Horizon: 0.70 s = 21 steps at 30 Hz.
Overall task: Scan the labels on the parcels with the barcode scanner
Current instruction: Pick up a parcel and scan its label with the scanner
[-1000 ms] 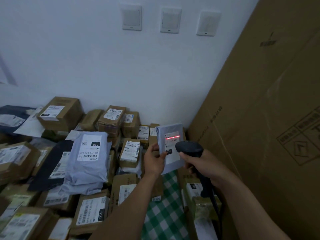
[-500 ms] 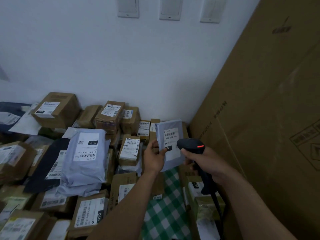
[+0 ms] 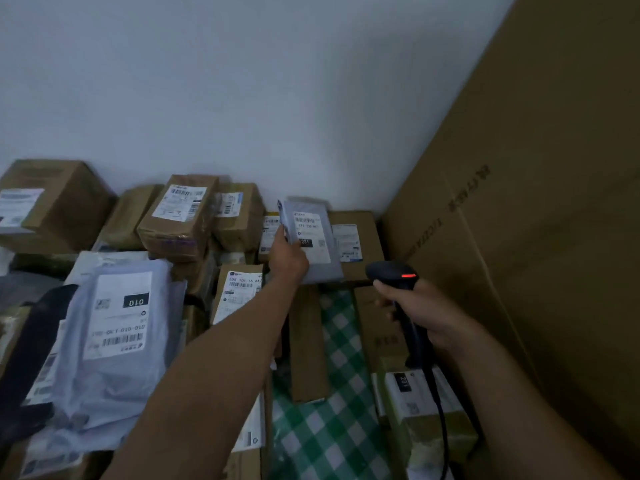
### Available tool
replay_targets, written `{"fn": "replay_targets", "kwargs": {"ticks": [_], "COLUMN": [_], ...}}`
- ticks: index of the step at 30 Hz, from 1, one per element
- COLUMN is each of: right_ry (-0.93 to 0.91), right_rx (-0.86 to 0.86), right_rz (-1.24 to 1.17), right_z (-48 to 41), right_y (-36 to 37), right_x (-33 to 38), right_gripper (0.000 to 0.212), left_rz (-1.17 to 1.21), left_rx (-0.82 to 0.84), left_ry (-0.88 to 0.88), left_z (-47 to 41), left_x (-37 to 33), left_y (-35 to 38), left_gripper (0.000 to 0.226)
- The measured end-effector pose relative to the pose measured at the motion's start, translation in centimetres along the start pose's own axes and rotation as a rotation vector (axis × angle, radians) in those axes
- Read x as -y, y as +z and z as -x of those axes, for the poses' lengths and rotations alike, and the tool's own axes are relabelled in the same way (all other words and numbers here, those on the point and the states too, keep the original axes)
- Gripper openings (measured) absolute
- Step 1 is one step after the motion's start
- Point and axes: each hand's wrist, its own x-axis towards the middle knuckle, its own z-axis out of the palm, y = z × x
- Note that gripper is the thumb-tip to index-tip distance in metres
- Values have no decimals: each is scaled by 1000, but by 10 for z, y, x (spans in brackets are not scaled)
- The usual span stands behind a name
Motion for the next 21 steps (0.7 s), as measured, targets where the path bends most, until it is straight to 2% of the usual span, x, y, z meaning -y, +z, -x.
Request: {"fn": "replay_targets", "kwargs": {"ticks": [5,9,12,15,18,21], "right_ry": [40,75,88,91,92,100], "right_rx": [-8,0,-8,-19,-55,-87], "right_rz": [-3,3,-14,-19,-11,21], "right_z": [-27,-35,-37,-34,-28,-21], "right_y": [2,0,-5,-11,-17,-22], "right_x": [-5,-10,-14,-17,-25,-38], "right_gripper": [21,18,20,20,18,19], "left_rz": [-42,-298,-268,-163,-108,-177], "left_rx": [-32,-32,23,150,288,466], "left_ry": [7,67,144,229,110,-100], "left_z": [-43,-43,-5,38,75,96], "left_x": [3,18,23,38,49,60], "left_y": [21,36,51,65,74,87], "left_gripper": [43,64,61,52,43,39]}}
